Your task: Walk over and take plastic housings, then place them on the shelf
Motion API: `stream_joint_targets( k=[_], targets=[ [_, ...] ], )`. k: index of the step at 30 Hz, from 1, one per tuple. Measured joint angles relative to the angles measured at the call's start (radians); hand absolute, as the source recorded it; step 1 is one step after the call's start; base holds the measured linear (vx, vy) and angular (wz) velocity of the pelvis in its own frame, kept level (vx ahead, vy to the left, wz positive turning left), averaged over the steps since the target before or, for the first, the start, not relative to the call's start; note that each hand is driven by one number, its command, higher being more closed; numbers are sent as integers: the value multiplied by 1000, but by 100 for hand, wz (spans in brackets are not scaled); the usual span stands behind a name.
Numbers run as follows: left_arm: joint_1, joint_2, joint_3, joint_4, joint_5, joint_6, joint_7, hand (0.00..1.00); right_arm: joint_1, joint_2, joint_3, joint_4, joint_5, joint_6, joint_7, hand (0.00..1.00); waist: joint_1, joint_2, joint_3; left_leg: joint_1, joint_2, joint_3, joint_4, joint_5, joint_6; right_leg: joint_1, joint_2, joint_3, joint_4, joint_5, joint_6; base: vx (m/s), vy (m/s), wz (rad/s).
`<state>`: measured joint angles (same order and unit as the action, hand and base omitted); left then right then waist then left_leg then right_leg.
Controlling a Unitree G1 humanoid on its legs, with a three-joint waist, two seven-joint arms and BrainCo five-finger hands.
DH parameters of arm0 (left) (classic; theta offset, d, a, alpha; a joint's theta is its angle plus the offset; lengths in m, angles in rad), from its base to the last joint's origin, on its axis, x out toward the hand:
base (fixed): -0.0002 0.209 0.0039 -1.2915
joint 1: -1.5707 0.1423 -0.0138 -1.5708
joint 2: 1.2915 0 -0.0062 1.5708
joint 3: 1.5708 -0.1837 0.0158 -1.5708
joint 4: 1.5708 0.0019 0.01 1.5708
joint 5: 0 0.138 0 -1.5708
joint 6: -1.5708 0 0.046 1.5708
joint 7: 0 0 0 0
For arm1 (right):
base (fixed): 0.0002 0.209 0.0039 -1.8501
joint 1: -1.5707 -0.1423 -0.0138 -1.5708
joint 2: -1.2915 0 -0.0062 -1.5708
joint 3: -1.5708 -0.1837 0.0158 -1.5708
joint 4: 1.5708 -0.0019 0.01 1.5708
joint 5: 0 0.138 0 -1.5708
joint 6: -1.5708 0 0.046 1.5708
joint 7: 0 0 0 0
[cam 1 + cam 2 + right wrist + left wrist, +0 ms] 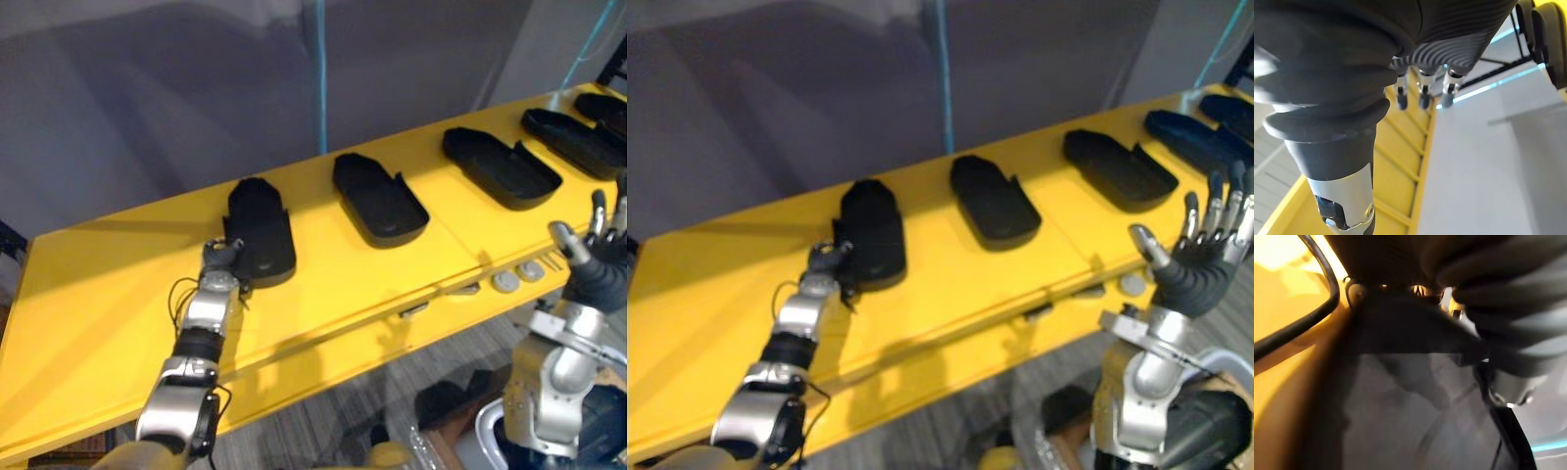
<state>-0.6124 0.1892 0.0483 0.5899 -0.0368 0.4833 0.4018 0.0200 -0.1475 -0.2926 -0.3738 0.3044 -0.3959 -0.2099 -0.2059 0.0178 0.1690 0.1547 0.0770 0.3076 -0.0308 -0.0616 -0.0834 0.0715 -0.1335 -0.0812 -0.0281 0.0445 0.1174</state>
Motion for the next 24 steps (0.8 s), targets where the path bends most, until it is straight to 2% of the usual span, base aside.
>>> stream_joint_targets(
  k=[7, 15, 19, 24],
  targets=[
    [-5, -1, 13, 15, -45, -56, 52, 0, -4, 0, 2, 8, 7, 0, 20, 0, 0, -4, 3, 0, 0, -1, 0, 2, 0, 0, 0, 0, 0, 0, 0, 0, 0, 0],
    [0, 3, 40, -5, -123, -109, 65, 0, -9, -1, 20, 8, 20, -1, 50, 0, 1, -5, 7, 1, 0, -3, 3, 2, 1, -2, 1, -1, 0, 0, 0, 0, 0, 0],
    [33, 34, 58, -67, -156, -119, 64, 0, -14, -13, 22, 8, 30, -1, 72, 0, 0, 7, 19, 2, 1, 0, 4, 2, 1, -2, 0, 0, 0, 0, 0, 0, 0, 0],
    [57, 72, 100, -160, -163, -160, 59, 0, -18, -19, 22, 8, 36, -1, 101, 0, 5, 20, 35, 2, 3, 0, 6, 2, 1, -1, 1, 0, 0, 0, 0, 0, 0, 0]
  ],
)
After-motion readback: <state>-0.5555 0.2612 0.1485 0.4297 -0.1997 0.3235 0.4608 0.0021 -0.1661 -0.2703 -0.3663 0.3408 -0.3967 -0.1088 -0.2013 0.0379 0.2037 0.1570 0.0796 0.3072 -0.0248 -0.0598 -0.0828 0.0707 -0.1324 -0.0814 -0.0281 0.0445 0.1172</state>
